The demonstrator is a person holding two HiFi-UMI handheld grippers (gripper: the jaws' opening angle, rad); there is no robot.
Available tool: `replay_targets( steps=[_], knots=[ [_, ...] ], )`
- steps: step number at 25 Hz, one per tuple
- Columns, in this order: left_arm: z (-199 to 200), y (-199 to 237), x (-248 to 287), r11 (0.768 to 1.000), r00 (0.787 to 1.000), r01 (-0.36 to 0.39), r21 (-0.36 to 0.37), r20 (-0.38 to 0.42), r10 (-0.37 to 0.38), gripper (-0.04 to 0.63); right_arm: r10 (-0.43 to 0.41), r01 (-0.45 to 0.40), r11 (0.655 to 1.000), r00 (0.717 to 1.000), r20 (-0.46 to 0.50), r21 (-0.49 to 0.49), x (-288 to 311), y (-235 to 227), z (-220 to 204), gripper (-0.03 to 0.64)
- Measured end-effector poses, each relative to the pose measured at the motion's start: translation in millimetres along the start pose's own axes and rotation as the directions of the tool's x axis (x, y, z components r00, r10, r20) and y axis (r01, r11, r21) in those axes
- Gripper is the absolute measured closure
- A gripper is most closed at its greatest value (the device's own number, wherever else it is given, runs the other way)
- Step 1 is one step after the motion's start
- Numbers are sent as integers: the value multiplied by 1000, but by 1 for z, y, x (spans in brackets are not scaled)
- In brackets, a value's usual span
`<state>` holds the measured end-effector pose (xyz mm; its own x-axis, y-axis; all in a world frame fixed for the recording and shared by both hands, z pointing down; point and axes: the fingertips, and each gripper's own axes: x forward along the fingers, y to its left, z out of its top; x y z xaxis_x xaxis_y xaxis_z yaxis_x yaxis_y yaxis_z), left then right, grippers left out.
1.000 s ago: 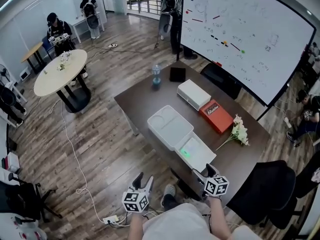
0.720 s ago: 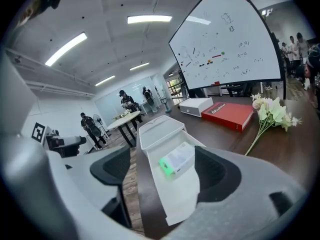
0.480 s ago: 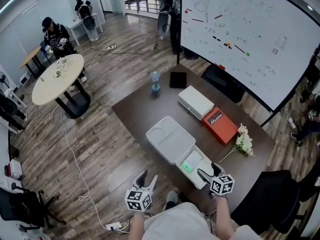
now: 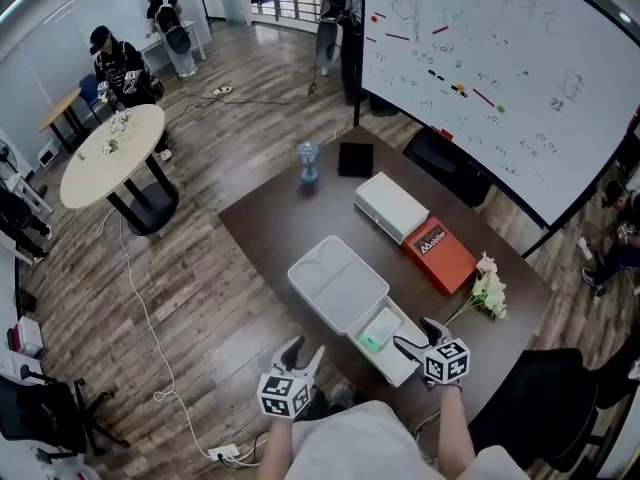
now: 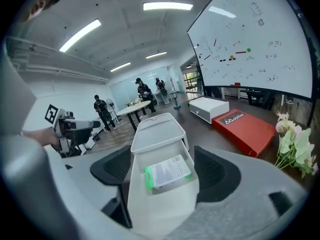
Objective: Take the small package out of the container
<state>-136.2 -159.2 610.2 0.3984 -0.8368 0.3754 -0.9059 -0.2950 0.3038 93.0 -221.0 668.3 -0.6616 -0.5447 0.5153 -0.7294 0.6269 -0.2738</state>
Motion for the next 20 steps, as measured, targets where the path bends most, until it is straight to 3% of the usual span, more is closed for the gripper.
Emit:
replay_targets(
  steps=[9, 13, 16, 20],
  knots=[
    [5, -5, 26, 998, 999, 48, 39, -20, -48, 391, 27, -29, 995, 999, -22, -97, 13, -1, 13, 238],
    [11, -10, 42, 994, 996, 87, 59, -34, -85, 391, 25, -43, 977, 996, -86, -210, 12, -9, 22, 238],
    [13, -13, 53, 991, 993, 115, 62, -43, -112, 391, 17, -85, 922, 984, -178, -378, 13, -10, 32, 238],
    [11, -26, 63, 984, 985, 163, 68, -62, -159, 393, 3, -208, 785, 943, -333, -583, 20, -1, 36, 238]
  ],
)
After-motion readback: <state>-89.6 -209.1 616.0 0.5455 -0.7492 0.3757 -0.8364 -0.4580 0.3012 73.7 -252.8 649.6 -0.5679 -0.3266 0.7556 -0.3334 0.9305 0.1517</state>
